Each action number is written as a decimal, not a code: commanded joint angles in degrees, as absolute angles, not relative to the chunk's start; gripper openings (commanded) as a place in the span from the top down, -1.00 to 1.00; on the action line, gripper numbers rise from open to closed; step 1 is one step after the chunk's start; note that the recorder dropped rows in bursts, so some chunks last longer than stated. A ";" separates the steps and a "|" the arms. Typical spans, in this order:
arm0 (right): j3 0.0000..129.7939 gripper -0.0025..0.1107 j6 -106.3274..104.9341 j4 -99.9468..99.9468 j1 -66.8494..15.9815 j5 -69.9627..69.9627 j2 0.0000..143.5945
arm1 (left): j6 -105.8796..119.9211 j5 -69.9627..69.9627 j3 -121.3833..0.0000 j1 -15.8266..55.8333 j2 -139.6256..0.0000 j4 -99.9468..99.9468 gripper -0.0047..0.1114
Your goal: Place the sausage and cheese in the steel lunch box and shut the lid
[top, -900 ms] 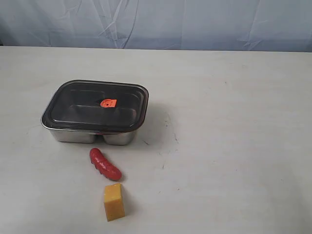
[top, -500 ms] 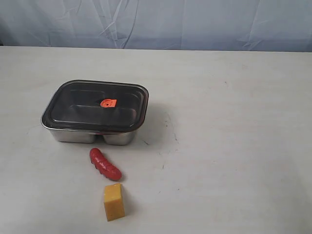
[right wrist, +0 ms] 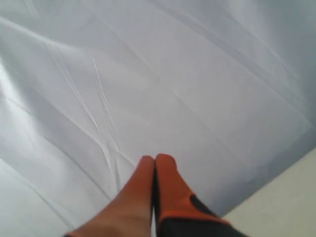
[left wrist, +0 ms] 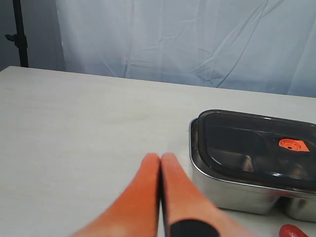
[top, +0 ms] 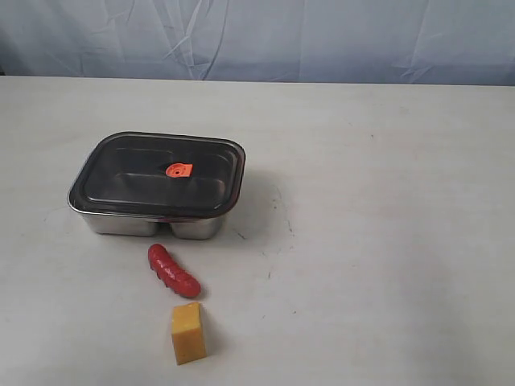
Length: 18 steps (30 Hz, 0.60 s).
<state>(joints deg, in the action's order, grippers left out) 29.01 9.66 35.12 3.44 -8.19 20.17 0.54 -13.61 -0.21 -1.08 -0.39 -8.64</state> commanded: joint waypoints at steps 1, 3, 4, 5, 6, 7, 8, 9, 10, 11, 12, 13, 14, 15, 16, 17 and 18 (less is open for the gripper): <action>46.18 0.97 3.62 25.91 3.32 -26.84 39.59 | 0.41 -13.26 0.00 -1.08 0.00 -8.30 0.92; 53.74 0.97 -0.93 26.67 3.32 -34.52 49.25 | 0.41 -13.26 0.00 -1.08 0.00 -8.30 0.92; 56.95 0.97 -2.71 28.08 3.32 -37.24 53.76 | 0.41 -13.26 0.00 -1.08 0.00 -8.30 0.92; 59.54 0.97 -5.34 30.33 3.32 -39.99 58.39 | 0.41 -13.26 0.00 -1.08 0.00 -8.30 0.92; 61.58 0.97 -8.90 33.69 3.32 -42.16 62.72 | 0.41 -13.26 0.00 -1.08 0.00 -8.30 0.92; 62.77 0.97 -13.12 36.90 3.32 -43.83 66.06 | 0.41 -13.26 0.00 -1.08 0.00 -8.30 0.92; 64.34 0.97 -22.16 46.92 3.32 -46.57 74.00 | 0.41 -13.26 0.00 -1.08 0.00 -8.30 0.92; 64.68 0.97 -26.08 51.27 3.32 -47.66 77.06 | 0.41 -13.26 0.00 -1.08 0.00 -8.30 0.92; 64.83 0.97 -32.10 57.43 3.32 -49.79 81.64 | 0.41 -13.26 0.00 -1.08 0.00 -8.30 0.92; 64.92 0.97 -35.57 61.34 3.32 -51.32 84.62 | 0.41 -13.26 0.00 -1.08 0.00 -8.30 0.92; 64.92 0.97 -41.31 69.72 3.32 -55.32 91.96 | 0.41 -13.26 0.00 -1.08 0.00 -8.30 0.92; 64.92 0.97 -44.15 73.47 3.23 -58.41 95.52 | 0.41 -13.26 0.00 -1.08 0.00 -8.30 0.92; 64.92 0.97 -49.06 80.16 2.77 -63.93 102.35 | 0.41 -13.26 0.00 -1.08 0.00 -8.30 0.92; 64.92 0.97 -50.91 82.36 2.48 -66.50 104.85 | 0.41 -13.26 0.00 -1.08 0.00 -8.30 0.92; 64.92 0.95 -53.15 84.34 1.93 -68.09 107.30 | 0.41 -13.26 0.00 -1.08 0.00 -8.30 0.92; 64.92 0.89 -55.42 86.60 1.25 -69.96 110.07 | 0.41 -13.26 0.00 -1.08 0.00 -8.30 0.92; 64.92 0.78 -57.49 88.41 0.44 -69.96 112.64 | 0.41 -13.26 0.00 -1.08 0.00 -8.30 0.92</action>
